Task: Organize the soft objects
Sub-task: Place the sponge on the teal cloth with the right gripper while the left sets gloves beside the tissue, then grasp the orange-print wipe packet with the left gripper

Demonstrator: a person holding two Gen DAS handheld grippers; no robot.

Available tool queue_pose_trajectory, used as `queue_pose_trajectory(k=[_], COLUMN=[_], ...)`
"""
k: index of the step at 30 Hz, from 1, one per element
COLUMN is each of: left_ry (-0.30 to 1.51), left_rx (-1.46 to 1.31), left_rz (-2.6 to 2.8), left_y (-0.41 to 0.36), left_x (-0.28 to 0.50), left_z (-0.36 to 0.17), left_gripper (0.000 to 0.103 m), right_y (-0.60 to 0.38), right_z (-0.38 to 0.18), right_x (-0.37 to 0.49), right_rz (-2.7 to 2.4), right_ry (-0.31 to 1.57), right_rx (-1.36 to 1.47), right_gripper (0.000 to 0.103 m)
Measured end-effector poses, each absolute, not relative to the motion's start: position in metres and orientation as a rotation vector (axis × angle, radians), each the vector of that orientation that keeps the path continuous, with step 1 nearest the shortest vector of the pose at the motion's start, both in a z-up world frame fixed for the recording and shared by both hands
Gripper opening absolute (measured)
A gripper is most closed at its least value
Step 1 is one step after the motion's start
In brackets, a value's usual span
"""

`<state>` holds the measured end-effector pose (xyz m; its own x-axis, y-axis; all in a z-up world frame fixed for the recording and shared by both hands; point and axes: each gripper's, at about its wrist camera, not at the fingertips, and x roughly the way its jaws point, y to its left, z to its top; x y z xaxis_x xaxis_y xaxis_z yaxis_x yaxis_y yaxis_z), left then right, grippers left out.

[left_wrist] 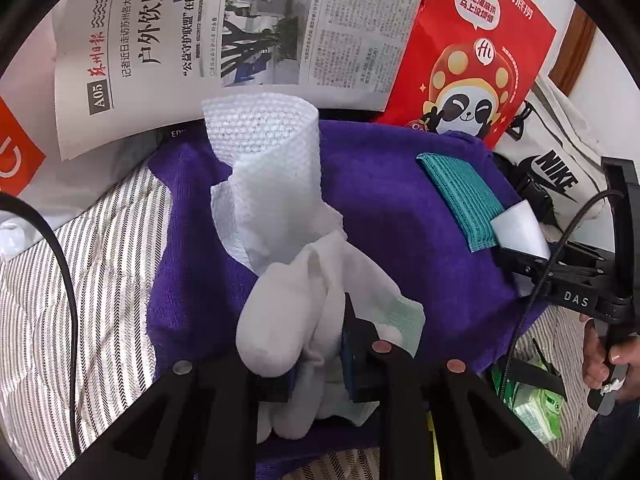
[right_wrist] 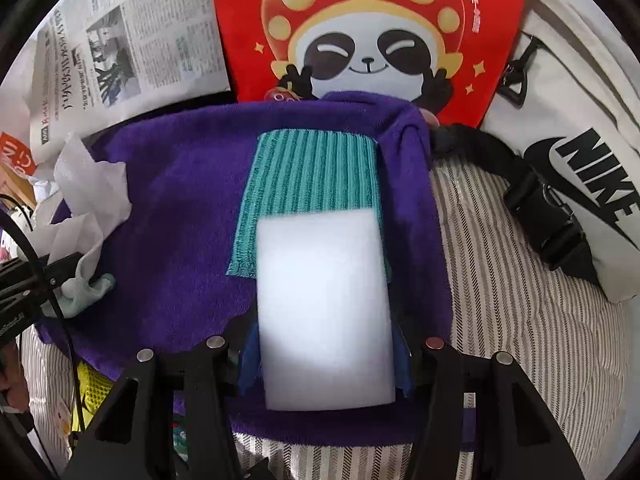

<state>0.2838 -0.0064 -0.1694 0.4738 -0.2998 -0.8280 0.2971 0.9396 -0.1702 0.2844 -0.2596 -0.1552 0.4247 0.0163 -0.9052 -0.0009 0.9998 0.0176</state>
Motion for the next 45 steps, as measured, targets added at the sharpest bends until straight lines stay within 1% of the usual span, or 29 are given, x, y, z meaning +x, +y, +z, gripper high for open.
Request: queue_pose_trajectory(k=[8,11,13,14,15,16,19,21,29,35,39,45], left_ry=[1.016,1.020,1.022,1.020,1.022,1.022,1.014,1.018,1.011,0.990,1.006,1.050], left_rx=[-0.012,-0.004,0.006,0.013,0.023,0.035,0.031,0.016,0.018,0.002,0.020,0.066], left_rz=[-0.376,-0.377,-0.374,-0.371,-0.361,-0.346,-0.344,-0.338,-0.301,-0.319,-0.319,-0.312], left_y=[-0.005,-0.008,-0.009,-0.010,-0.010,-0.010,-0.007,-0.004,0.008,0.016,0.017,0.019], left_x=[0.285,0.285,0.284,0.284,0.284,0.283,0.281,0.281,0.261,0.227,0.199,0.151], left_z=[-0.170,-0.169,-0.168,-0.167,-0.167,-0.167,-0.164,-0.162,-0.140,-0.121,-0.125,-0.147], left_gripper=[0.018,0.020,0.024,0.033,0.048,0.053,0.053,0.054,0.054,0.054,0.054,0.054], right_y=[-0.261,-0.263,-0.264,-0.265,-0.264,-0.264,-0.263,-0.261,-0.268,-0.273,-0.267,-0.270], right_z=[-0.163,-0.163,-0.160,-0.158,-0.157,-0.156,-0.153,-0.147,-0.113,-0.092,-0.090,-0.088], right_x=[0.282,0.281,0.279,0.279,0.278,0.277,0.276,0.274,0.269,0.245,0.223,0.177], right_rz=[0.019,0.047,0.059,0.059,0.057,0.061,0.063,0.057,0.055,0.047,0.042,0.036], right_ry=[1.139,1.147,1.149,1.144,1.136,1.129,1.115,1.102,1.025,1.029,1.031,1.042], right_rx=[0.038,0.064,0.081,0.083,0.083,0.087,0.109,0.112,0.120,0.139,0.116,0.135], right_gripper=[0.053,0.061,0.070,0.071,0.073,0.076,0.084,0.086,0.086,0.086,0.086,0.086])
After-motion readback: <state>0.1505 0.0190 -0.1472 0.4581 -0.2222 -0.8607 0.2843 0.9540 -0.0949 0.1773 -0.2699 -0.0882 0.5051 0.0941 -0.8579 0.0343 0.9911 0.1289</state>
